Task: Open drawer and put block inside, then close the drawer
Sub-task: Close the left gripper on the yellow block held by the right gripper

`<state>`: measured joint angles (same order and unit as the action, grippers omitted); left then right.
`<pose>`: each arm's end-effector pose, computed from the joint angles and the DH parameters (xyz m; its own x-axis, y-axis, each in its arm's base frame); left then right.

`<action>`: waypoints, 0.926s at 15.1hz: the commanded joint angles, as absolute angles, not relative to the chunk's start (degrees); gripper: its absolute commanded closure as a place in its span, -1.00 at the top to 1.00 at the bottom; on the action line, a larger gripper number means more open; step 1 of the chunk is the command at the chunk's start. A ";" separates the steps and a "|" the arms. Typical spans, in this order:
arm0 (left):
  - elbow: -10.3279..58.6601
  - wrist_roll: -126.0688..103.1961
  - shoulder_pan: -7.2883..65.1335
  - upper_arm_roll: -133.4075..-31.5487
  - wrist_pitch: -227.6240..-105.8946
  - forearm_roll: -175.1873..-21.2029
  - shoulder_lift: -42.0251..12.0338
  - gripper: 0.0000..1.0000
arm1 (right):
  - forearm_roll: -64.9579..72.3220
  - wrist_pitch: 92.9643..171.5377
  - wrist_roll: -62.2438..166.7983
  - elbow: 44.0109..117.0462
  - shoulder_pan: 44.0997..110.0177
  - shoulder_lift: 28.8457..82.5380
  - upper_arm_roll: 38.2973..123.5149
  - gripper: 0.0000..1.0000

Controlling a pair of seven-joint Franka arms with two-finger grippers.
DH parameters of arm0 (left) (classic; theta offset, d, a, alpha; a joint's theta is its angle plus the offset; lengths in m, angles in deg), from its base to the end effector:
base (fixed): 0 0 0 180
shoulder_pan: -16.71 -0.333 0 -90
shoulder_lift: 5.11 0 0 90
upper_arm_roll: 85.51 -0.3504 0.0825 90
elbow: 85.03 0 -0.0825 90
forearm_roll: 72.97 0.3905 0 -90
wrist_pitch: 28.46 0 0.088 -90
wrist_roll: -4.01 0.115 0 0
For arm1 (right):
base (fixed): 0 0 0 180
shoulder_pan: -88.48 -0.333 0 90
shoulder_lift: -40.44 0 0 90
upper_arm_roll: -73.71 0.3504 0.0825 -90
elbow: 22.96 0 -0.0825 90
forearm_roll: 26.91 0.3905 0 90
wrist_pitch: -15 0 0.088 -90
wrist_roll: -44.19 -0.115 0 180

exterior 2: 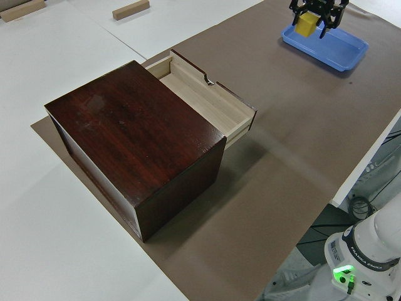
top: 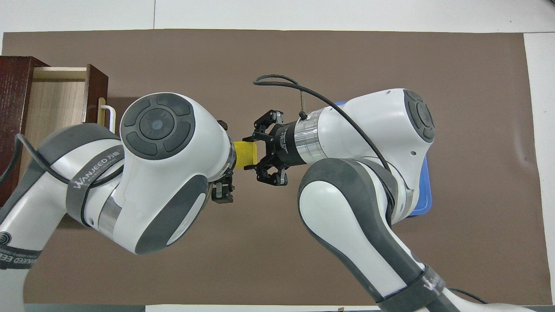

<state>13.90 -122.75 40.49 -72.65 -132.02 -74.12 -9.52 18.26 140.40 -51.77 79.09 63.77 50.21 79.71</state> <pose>0.4798 -0.3540 0.5527 -0.0077 0.9994 -0.0327 0.9998 0.0072 -0.0174 0.5464 0.3549 0.5175 0.0231 -0.7378 -0.6746 -0.9995 -0.0317 0.0004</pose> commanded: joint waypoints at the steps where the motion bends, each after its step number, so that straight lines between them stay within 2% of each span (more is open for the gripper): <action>1: 12.62 -123.79 42.20 -73.55 -130.95 -74.55 -10.38 1.00 | 19.15 140.95 -52.14 77.15 63.35 51.42 79.77 -1.00; 7: 9.98 -123.70 41.84 -73.82 -131.30 -73.24 -12.23 1.00 | 19.67 141.04 -52.23 77.06 63.43 51.78 79.77 -1.00; 10: 6.47 -123.70 41.84 -73.82 -130.51 -72.62 -14.77 1.00 | 19.67 140.95 -52.23 76.97 63.52 51.78 79.77 -1.00; 14: 7.08 -123.70 42.11 -73.73 -130.68 -71.83 -14.78 1.00 | 19.76 140.95 -52.14 76.97 63.61 51.78 79.77 -1.00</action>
